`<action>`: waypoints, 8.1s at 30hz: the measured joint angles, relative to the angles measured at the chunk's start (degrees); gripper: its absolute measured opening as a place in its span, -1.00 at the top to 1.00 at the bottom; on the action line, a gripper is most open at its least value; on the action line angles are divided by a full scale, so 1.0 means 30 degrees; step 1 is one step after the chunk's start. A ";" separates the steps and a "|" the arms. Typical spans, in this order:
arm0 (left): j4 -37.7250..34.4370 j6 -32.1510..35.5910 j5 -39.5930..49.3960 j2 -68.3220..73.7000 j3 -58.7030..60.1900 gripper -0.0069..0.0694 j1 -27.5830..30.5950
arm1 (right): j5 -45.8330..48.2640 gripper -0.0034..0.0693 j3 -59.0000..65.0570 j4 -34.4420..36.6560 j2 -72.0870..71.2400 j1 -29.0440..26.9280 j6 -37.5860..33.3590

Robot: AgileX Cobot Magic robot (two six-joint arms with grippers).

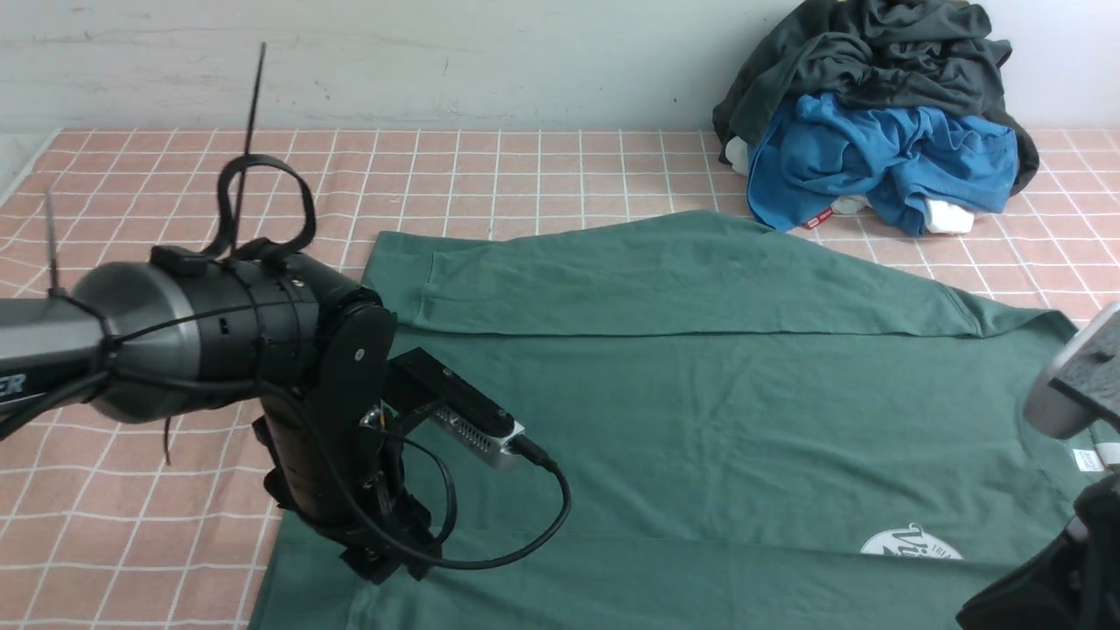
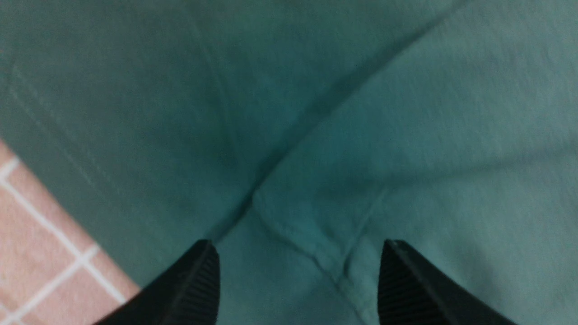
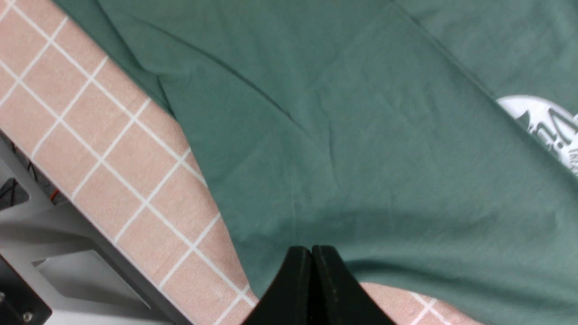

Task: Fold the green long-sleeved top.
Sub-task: Use the left arm to clamp the cuff closest to it, then use the left arm to drag and place the cuff at the centered position on the left edge of the fabric, then use the left arm to clamp the cuff farthest from it, then use the left arm to drag and drop the cuff onto the cuff closest to the left arm, then use both arms simultaneously to clamp the lower edge of the clothing fabric

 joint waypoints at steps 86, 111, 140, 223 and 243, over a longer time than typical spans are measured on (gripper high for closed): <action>-0.1703 -0.1800 0.1020 1.0733 -1.7148 -0.39 0.5563 | -0.6577 0.62 -0.3515 -0.6443 0.7762 -0.1728 0.6701; -0.2892 -0.0835 0.1949 1.1217 -1.7943 0.62 0.5650 | -0.6594 0.62 -0.3531 -0.6446 0.7762 -0.1728 0.6701; -0.5980 0.0806 0.6103 0.2283 -1.1597 0.75 0.5601 | -0.5410 0.62 -0.3616 -0.6614 0.6978 -0.1728 0.6644; -0.2516 1.1528 -0.2528 -0.5511 0.8767 0.16 -0.1321 | -0.0916 0.62 0.1795 -0.2292 -0.0148 0.3046 0.2786; -0.2890 0.9986 -0.1718 -0.6322 0.8424 0.80 -0.1321 | -0.0878 0.62 0.1795 -0.2431 -0.0148 0.3046 0.2685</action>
